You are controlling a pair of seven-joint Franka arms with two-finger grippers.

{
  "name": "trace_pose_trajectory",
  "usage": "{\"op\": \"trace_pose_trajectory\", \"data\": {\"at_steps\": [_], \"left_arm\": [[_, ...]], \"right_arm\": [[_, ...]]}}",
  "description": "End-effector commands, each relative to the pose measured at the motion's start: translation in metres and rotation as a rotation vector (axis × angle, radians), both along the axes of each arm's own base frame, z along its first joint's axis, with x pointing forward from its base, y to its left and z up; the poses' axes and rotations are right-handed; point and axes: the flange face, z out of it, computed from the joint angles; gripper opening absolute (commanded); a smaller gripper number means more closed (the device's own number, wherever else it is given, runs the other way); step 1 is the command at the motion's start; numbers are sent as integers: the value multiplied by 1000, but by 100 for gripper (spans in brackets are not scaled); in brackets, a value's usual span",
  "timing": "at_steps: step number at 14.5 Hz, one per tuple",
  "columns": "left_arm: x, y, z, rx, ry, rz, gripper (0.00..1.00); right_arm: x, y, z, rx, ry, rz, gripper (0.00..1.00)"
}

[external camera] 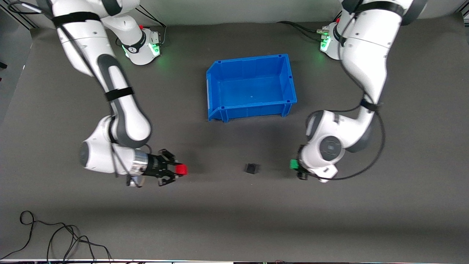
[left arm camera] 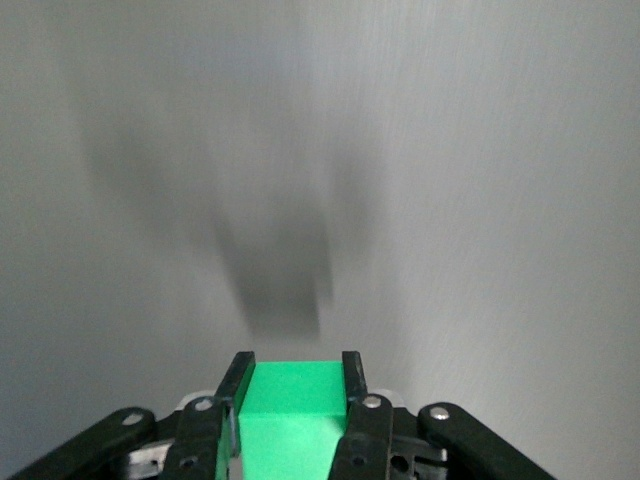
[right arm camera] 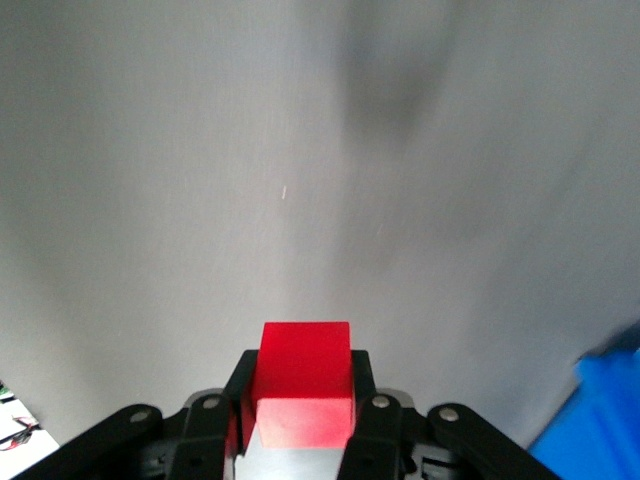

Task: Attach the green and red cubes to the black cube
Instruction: 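Carry the red cube and the green cube toward the black cube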

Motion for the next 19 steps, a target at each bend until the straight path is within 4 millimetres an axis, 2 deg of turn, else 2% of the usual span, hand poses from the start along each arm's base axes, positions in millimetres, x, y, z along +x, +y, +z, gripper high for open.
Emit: {"op": "trace_pose_trajectory", "data": {"at_steps": [1, 4, 8, 10, 12, 15, 17, 19], "left_arm": [[-4, -44, -16, -23, -81, -29, 0], [-7, -63, -37, -53, -122, -27, 0], [11, -70, -23, -82, -148, -3, 0], [6, -78, -24, -86, -146, -9, 0], [0, -90, -24, -91, -152, -25, 0], [-3, -95, -25, -93, -152, -28, 0], [-3, -99, -26, -96, -156, -24, 0], [-1, -102, -29, -99, -159, -21, 0]], "right_arm": [[-3, 64, -10, -11, -16, -105, 20], [-18, 123, -30, -26, -30, -174, 20], [-39, 173, -55, -34, -40, -234, 17], [-47, 185, -66, -42, -44, -244, 17], [-51, 189, -77, -50, -50, -259, 16], [-52, 194, -91, -53, -56, -299, 16], [-61, 207, -98, -53, -60, -292, 16], [-64, 211, -101, -52, -67, -299, 16]]}}
